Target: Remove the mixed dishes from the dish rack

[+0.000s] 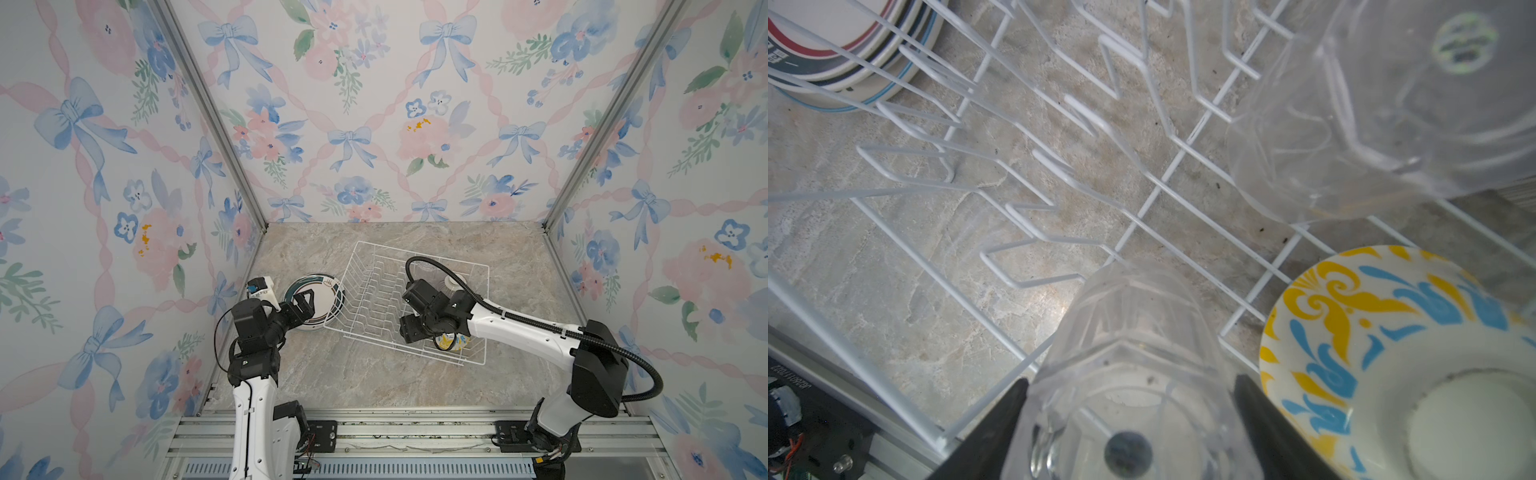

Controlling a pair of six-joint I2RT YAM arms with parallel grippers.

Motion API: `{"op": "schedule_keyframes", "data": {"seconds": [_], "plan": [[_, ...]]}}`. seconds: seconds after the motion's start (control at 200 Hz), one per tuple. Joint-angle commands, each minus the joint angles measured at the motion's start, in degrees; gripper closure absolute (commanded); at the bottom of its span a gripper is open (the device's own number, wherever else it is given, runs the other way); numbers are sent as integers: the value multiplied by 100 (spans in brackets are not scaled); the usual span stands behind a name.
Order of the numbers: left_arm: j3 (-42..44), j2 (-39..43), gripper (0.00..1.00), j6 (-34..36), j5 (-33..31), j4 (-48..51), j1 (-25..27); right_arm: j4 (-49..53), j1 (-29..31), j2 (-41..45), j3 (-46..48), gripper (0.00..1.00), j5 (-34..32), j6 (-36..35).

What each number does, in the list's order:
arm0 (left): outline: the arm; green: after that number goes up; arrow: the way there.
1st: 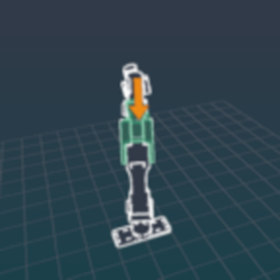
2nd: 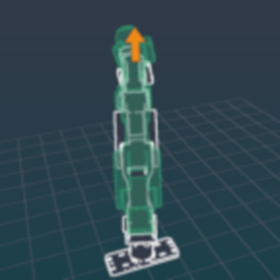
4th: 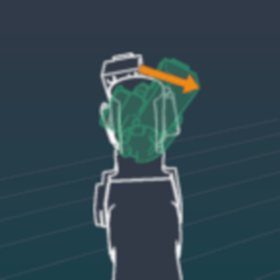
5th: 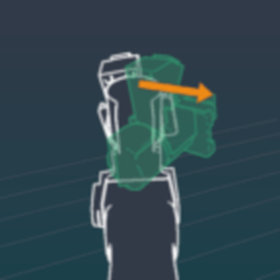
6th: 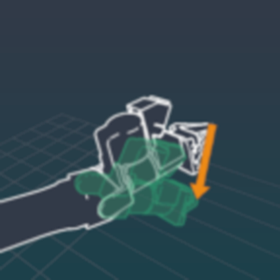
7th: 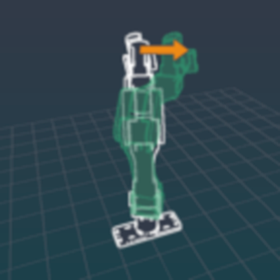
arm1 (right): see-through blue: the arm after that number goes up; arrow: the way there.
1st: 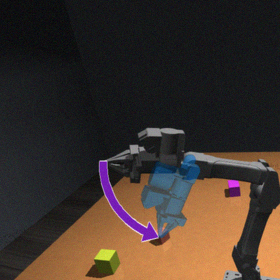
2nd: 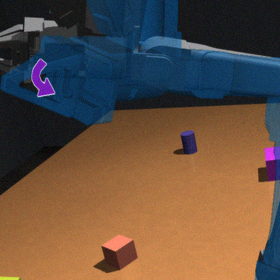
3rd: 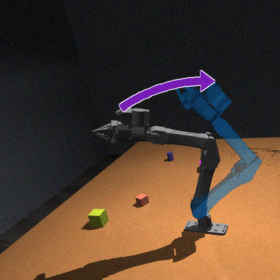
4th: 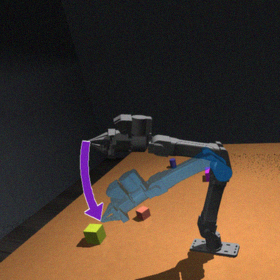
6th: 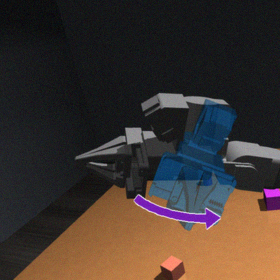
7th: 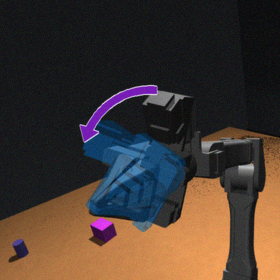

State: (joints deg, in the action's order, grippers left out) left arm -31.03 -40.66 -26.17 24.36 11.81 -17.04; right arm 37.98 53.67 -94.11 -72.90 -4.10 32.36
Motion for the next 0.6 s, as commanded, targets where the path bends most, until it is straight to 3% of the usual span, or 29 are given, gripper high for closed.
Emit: {"op": "schedule_keyframes", "data": {"seconds": [0.0, 0.595], "plan": [[80, 17, 2, -80, 91, -78, -62, -72, -91, 206, -109, 44, 60, 56], [73, 16, 2, -87, 130, -74, -97, -137, -362, 502, -70, 45, 14, 79]]}}
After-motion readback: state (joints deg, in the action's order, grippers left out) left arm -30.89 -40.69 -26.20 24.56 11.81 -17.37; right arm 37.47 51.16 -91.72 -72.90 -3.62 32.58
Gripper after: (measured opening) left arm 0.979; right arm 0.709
